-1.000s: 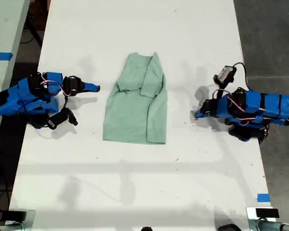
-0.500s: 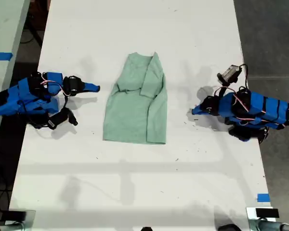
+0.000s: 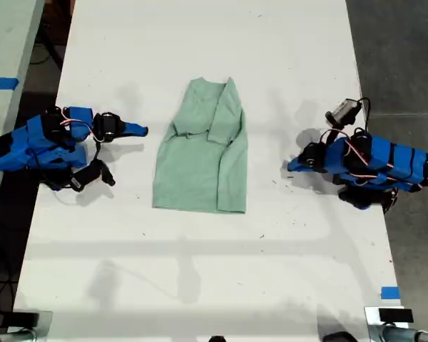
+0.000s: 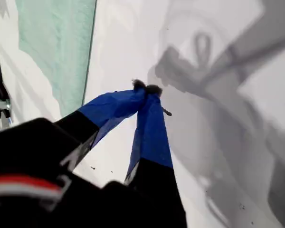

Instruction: Fold t shirt

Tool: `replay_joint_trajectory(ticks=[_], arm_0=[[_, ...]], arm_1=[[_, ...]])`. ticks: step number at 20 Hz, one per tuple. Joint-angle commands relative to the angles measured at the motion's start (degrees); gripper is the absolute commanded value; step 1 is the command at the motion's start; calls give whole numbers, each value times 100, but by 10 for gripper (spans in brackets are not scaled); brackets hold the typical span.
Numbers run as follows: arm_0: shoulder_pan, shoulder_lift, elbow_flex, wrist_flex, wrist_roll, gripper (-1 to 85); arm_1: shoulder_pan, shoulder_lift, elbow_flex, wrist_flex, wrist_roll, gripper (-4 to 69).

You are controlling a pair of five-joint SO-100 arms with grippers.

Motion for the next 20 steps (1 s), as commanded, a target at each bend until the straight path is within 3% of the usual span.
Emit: replay_joint_trajectory(ticks=[1, 5, 20], arm_0=[[26, 44, 18, 0, -88, -1], [9, 44, 18, 0, -88, -1], [9, 44, 18, 0, -88, -1]], arm_1=[[44, 70, 246, 9, 26, -3], [105, 70, 229, -35, -264, -4], [220, 70, 272, 79, -220, -4]])
